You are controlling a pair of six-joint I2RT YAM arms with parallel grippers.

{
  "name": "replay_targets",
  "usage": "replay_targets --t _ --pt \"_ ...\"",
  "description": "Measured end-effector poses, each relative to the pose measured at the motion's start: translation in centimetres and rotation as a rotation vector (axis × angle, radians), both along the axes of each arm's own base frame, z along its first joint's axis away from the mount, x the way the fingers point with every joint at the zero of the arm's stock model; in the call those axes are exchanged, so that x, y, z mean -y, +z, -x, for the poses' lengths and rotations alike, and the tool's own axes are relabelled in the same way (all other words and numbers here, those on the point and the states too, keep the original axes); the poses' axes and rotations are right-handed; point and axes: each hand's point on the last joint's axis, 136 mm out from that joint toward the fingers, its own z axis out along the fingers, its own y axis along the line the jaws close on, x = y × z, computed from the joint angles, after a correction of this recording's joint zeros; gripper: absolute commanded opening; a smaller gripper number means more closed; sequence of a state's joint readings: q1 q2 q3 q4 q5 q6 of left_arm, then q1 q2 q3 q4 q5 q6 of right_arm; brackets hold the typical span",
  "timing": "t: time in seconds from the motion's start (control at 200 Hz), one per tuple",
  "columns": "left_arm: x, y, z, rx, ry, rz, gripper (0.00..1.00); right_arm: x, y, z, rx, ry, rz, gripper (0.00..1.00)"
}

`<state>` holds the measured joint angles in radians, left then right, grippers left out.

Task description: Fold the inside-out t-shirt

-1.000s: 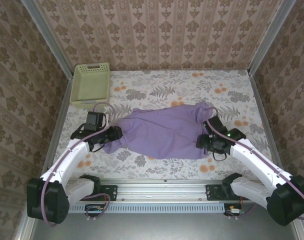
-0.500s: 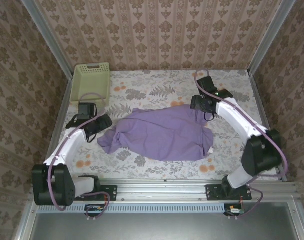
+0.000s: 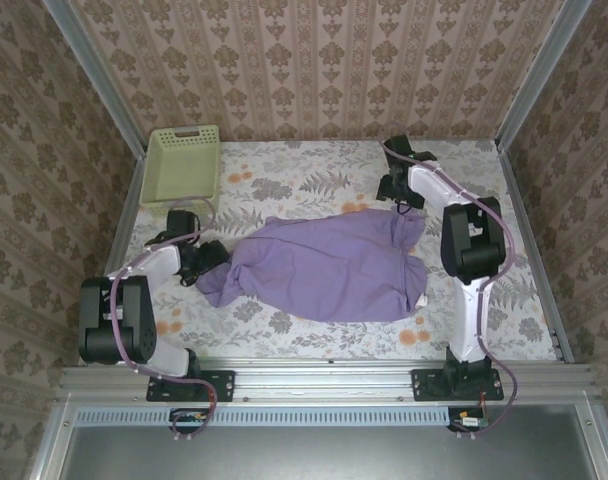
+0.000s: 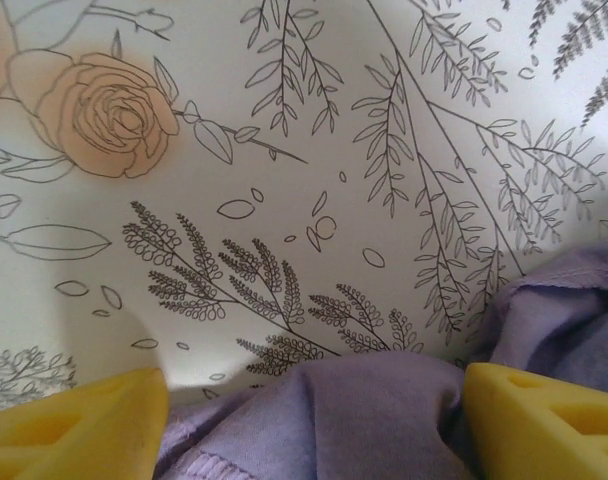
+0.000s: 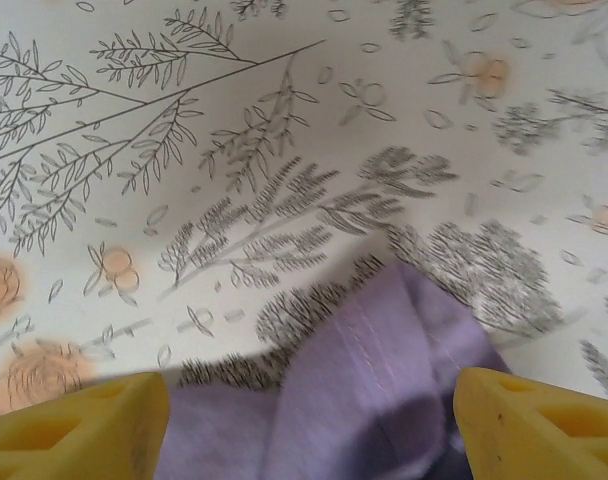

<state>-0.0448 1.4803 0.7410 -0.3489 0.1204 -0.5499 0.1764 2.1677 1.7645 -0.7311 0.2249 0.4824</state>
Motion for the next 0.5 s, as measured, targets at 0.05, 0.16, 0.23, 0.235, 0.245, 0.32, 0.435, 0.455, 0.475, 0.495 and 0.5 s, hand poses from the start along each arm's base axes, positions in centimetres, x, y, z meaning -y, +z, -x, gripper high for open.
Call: replay_targets --t 0.05,0.16,0.23,0.235,0.245,0.32,0.435,0.455,0.475,0.495,0.5 --pt "0.0 -0.2 0.0 -0.005 0.001 -0.001 0.71 -0.3 -0.9 -0.4 -0.016 0.0 -0.009 0.72" --pt "0.1 -0.5 -0.1 -0.008 0.006 0.002 0.59 -0.9 -3.3 -0.5 -0.064 0.004 -0.039 0.62" --pt "0.2 -0.6 -0.1 -0.01 0.005 0.003 0.48 -1.1 -4.2 -0.1 -0.089 0.002 -0.049 0.54" --pt "0.2 -0.6 -0.1 -0.01 0.003 0.002 0.47 -1.1 -4.2 -0.1 -0.088 0.0 -0.05 0.53" --pt "0.3 -0.6 -0.2 -0.009 -0.004 0.0 0.46 -1.1 -4.2 -0.2 -0.087 0.001 -0.052 0.51" --pt "0.7 -0.7 -0.2 -0.01 -0.01 0.01 0.31 -1.4 -4.1 -0.2 -0.086 0.01 -0.066 0.36" --pt "1.3 -0.6 -0.2 -0.009 -0.023 0.035 0.12 -1.5 -4.2 -0.1 -0.084 0.011 -0.072 0.2" --pt "1.3 -0.5 -0.2 -0.008 -0.023 0.037 0.11 -1.4 -4.2 0.0 -0.082 0.013 -0.071 0.17" --pt "1.4 -0.5 -0.2 -0.007 -0.028 0.042 0.1 -1.3 -4.1 0.1 -0.078 0.009 -0.073 0.14" --pt "1.4 -0.3 -0.3 -0.003 -0.027 0.043 0.09 -1.3 -4.0 0.3 -0.079 0.016 -0.072 0.12" --pt "1.4 -0.3 -0.3 -0.002 -0.028 0.044 0.09 -1.3 -4.0 0.3 -0.077 0.015 -0.072 0.12"
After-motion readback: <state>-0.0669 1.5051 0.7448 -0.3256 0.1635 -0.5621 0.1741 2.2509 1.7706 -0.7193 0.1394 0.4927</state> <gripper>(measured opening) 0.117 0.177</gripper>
